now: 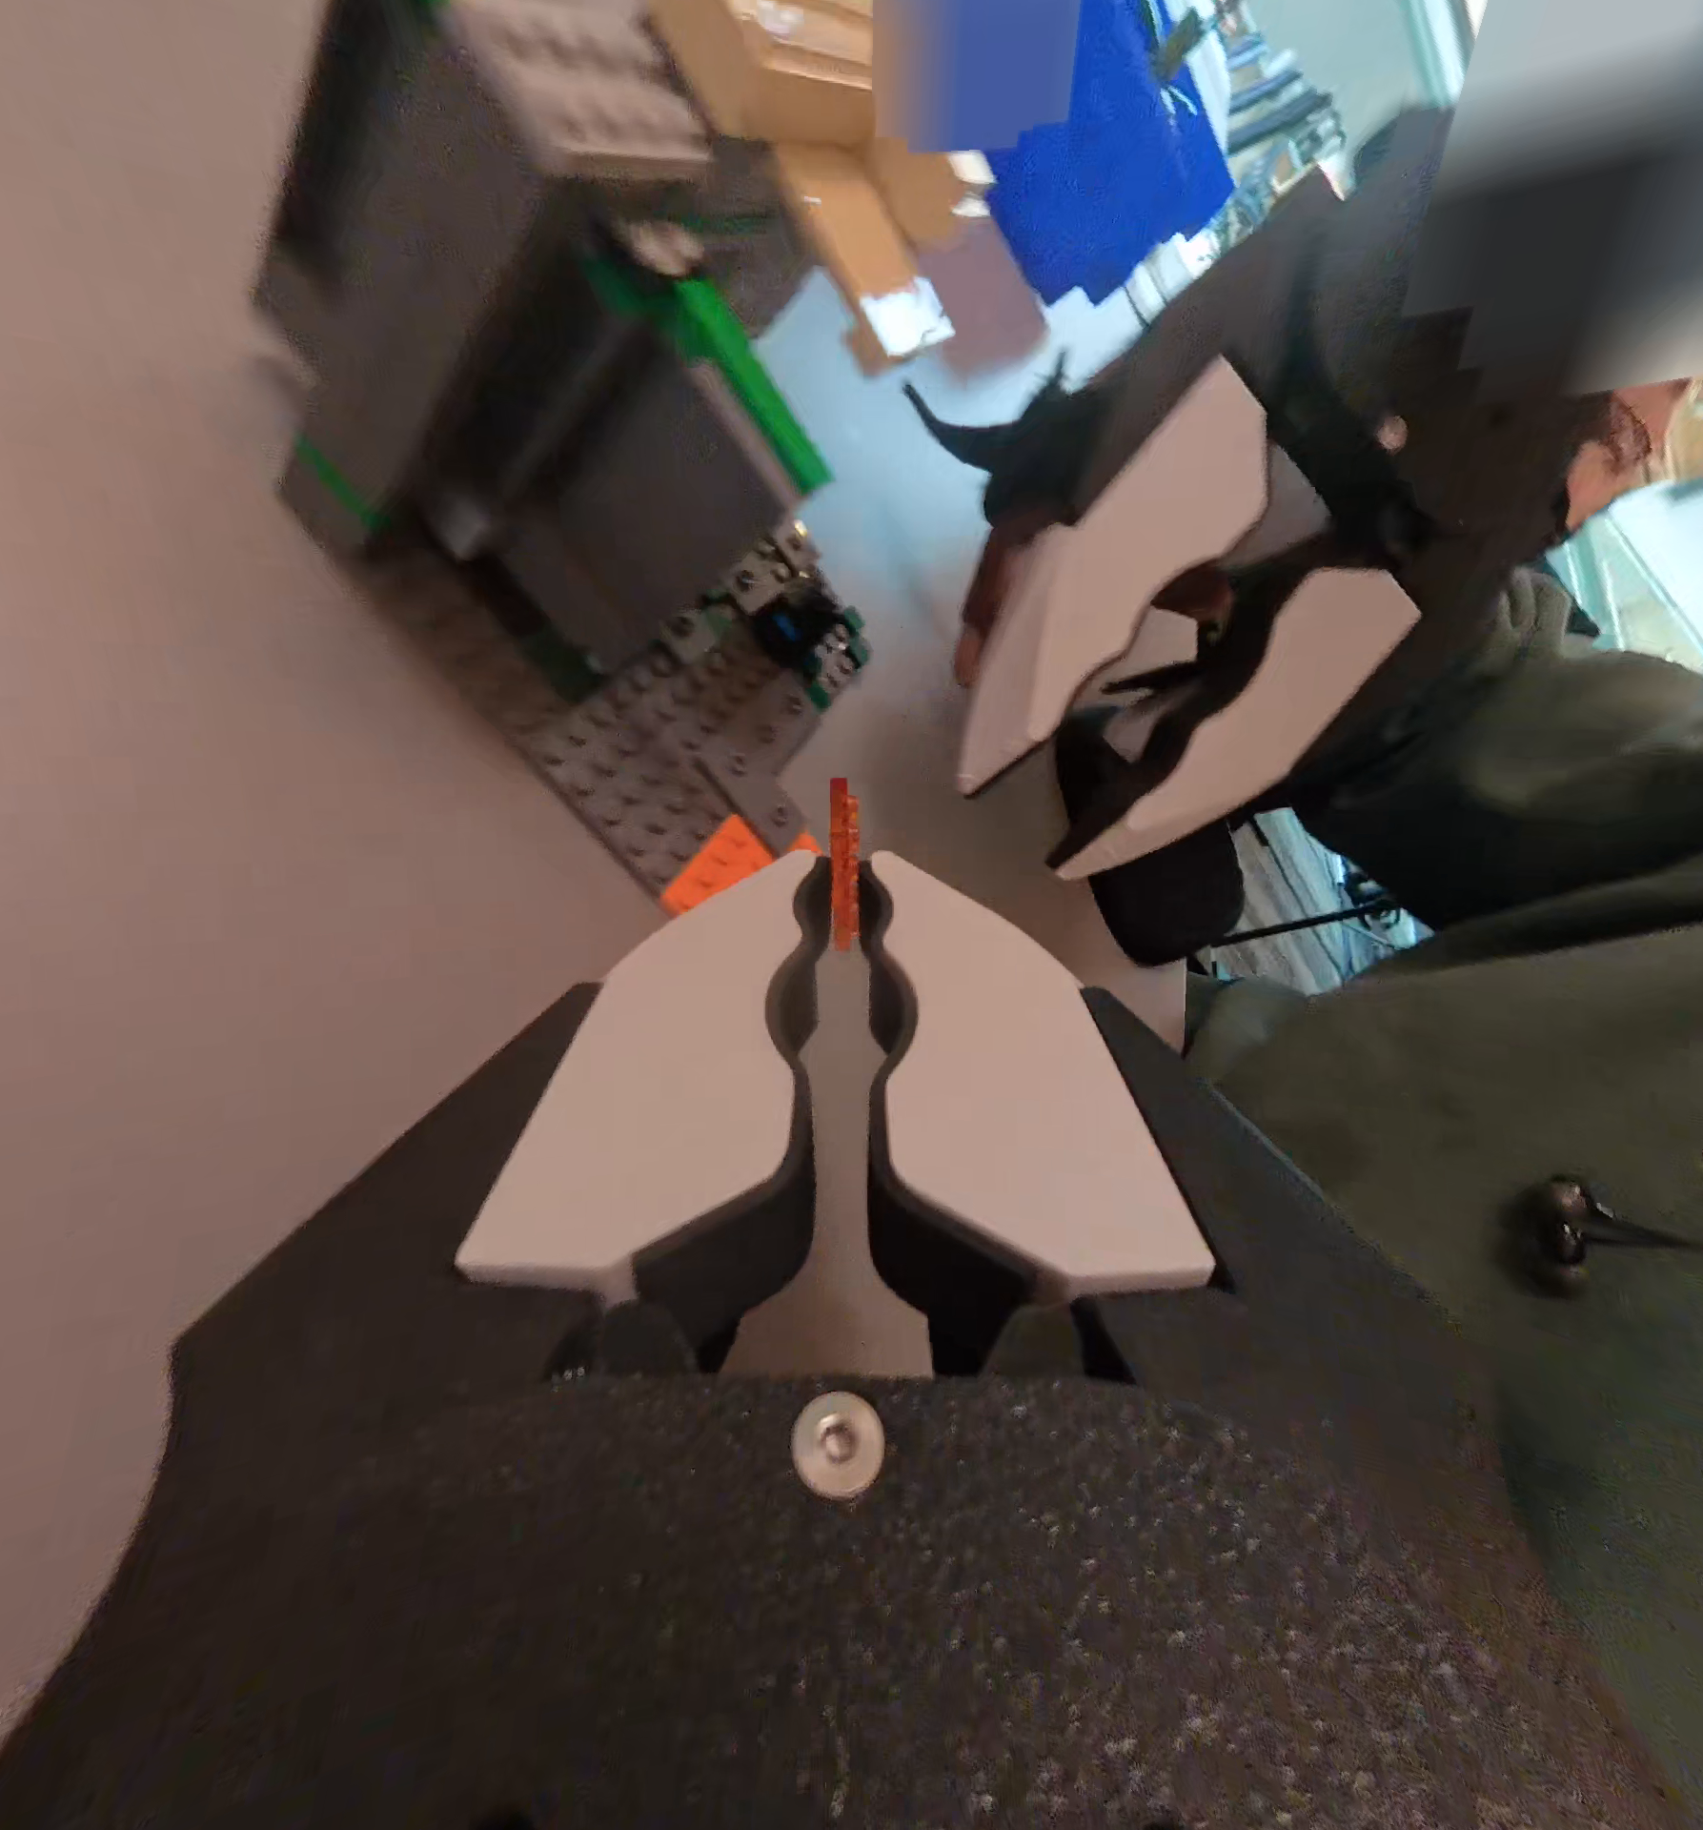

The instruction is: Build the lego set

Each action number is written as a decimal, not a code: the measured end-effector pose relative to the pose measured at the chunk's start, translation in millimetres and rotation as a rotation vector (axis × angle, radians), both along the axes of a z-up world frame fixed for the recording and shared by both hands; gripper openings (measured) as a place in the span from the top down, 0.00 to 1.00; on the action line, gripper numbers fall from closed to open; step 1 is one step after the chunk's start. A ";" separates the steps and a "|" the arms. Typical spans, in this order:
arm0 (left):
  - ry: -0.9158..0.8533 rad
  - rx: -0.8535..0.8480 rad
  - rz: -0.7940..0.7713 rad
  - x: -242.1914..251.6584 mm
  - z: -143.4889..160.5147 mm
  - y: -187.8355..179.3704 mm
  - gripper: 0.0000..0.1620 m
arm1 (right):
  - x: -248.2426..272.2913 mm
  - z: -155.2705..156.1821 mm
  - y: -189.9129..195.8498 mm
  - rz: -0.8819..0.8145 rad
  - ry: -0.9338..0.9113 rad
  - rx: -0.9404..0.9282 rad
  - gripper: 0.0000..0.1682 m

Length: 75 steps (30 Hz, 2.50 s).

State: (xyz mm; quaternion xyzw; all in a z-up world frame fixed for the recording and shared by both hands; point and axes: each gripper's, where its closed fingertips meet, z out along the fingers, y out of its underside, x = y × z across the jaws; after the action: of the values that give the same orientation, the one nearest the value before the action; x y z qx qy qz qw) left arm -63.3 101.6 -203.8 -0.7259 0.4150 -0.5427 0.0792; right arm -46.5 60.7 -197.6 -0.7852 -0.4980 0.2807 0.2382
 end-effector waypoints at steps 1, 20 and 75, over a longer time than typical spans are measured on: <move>0.022 -0.012 0.009 0.0 -4.4 4.8 0.97 | 1.4 -2.8 -0.1 -0.012 -0.002 0.008 0.85; 0.233 0.114 -0.068 1.1 -32.6 16.1 0.88 | -4.7 -22.0 -5.4 -0.055 0.047 -0.001 0.85; 0.101 0.941 0.241 -54.1 -13.7 26.9 0.92 | -16.6 -35.2 54.5 -0.150 -0.267 0.199 0.81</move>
State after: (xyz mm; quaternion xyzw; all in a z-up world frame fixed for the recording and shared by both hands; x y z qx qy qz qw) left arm -117.5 128.5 -217.5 -0.6796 0.5316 -0.2475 0.4408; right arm -63.1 115.2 -232.8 -0.8230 -0.4905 0.1045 0.2668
